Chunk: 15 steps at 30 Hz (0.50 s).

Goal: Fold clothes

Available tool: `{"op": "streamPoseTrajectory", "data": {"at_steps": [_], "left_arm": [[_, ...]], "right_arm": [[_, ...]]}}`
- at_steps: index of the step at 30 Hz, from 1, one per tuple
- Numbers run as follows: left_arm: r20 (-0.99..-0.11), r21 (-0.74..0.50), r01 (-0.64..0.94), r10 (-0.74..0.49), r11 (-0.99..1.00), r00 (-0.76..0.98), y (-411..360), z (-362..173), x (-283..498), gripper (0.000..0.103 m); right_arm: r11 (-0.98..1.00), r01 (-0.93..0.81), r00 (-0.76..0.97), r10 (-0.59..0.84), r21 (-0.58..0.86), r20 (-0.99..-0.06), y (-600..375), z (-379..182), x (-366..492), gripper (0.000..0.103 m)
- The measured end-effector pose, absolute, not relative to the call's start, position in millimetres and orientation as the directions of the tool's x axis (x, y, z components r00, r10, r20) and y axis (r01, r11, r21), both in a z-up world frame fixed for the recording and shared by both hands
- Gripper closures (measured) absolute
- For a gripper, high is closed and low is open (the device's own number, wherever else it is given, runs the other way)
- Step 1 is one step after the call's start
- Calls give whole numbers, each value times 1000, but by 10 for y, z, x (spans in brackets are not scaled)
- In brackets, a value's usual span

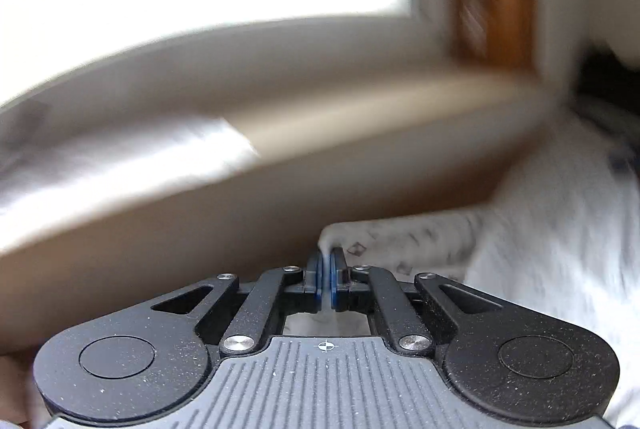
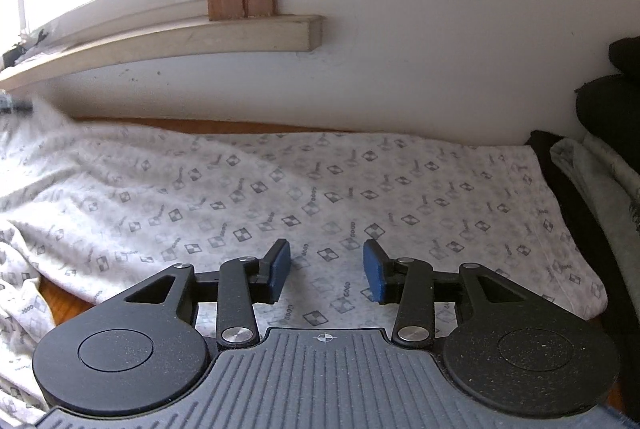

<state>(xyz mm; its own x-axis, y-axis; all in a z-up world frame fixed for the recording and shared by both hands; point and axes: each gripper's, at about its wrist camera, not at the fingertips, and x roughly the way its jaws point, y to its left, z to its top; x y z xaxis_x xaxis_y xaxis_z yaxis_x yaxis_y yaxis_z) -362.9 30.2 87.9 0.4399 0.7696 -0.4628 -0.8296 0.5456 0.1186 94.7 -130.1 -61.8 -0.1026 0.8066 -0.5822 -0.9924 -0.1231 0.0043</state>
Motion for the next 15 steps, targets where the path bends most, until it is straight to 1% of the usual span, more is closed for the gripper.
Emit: {"op": "streamPoseTrajectory", "data": {"at_steps": [1,2,3,4,5,7,10,13,15], "left_arm": [[-469,145,-837,782,528,412,299,882,-3605,94],[-490,183,-837,786,515,376,298,850,-3560,89],[-510,223,-836,790,502,339,296,813,-3512,88],[-519,237,-840,795,488,315,289,788,-3504,77],[-527,218,-851,791,479,310,289,779,-3539,62],[-526,164,-876,792,453,311,278,797,-3667,48],[-529,141,-900,800,413,284,205,831,-3893,46],[-551,158,-916,802,370,229,100,798,-4165,41],[-567,159,-931,802,329,187,27,760,-4349,41]], "right_arm": [[-128,-992,-106,806,4,-583,-1302,-620,944,57],[-131,-991,-107,805,2,-583,-1303,-623,941,57],[-129,-992,-106,805,1,-583,-1303,-626,943,56],[-128,-992,-107,805,4,-583,-1302,-628,949,56],[-128,-992,-107,805,6,-583,-1302,-630,952,56],[-126,-992,-107,805,8,-583,-1302,-631,955,56],[-123,-992,-105,806,9,-583,-1302,-631,962,55],[-122,-992,-106,806,11,-582,-1302,-634,972,55],[-122,-992,-107,806,14,-582,-1302,-635,976,55]]}}
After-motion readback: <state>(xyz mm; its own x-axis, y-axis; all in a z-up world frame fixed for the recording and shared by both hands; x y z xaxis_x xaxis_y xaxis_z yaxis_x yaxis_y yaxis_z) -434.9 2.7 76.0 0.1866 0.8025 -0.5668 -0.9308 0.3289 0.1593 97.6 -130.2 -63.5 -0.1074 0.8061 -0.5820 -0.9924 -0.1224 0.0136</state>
